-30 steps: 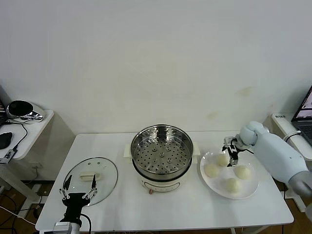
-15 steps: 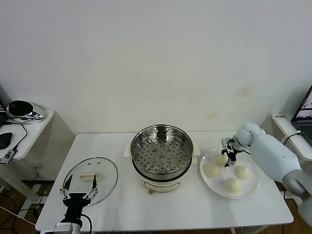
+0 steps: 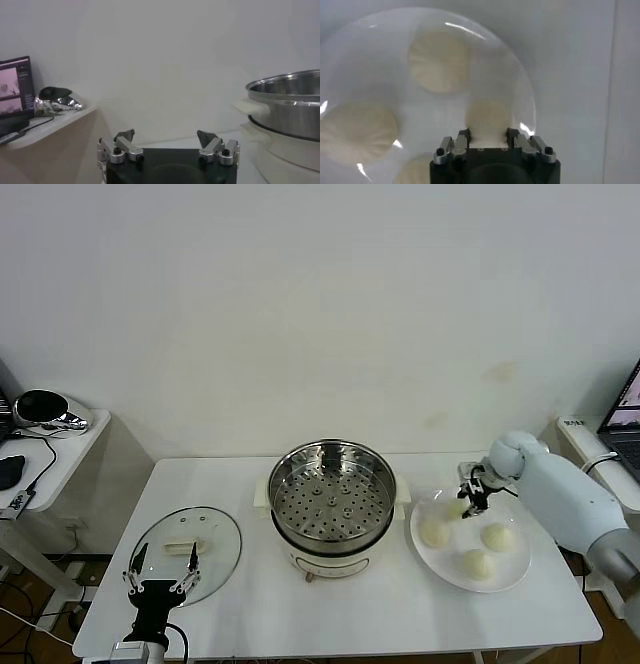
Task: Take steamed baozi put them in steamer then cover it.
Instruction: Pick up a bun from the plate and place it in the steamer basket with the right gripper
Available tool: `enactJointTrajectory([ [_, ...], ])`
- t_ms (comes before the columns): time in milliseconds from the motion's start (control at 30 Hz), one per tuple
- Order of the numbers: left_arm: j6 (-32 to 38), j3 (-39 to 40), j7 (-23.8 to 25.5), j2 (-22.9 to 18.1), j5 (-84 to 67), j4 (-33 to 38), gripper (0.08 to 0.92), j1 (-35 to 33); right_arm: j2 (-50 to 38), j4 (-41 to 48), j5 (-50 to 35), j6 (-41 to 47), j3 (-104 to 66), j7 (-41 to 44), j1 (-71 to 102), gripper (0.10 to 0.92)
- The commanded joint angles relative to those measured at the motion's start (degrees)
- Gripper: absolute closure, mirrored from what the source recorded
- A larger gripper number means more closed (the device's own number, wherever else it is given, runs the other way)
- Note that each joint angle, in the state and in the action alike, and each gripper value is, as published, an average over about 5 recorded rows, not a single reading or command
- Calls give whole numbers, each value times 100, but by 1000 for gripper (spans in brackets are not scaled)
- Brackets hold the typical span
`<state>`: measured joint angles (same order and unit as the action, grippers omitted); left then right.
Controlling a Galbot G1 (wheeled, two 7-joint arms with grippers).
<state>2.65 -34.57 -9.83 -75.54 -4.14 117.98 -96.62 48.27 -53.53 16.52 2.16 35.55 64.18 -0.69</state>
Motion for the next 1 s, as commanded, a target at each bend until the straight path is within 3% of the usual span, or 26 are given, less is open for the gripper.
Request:
enactJointTrajectory([
  [33,4,25,12,25,-26,-28,177,27,-575,-1096,-977,66,663,10,-1090,551],
  [467,35,-32,15,100,-168,-49,177,46,198,-1636,-2572,-90,2141,20,-3108,542],
  [700,38,-95,16,76,-206,-16,177,32,1089,-1597,-2725,-528,2930,-121,-3284,541],
  [1000,43,-141,31,71,-203,1,177,18,1922,-1544,-2242,-1444,3669,-196,-3225,541],
])
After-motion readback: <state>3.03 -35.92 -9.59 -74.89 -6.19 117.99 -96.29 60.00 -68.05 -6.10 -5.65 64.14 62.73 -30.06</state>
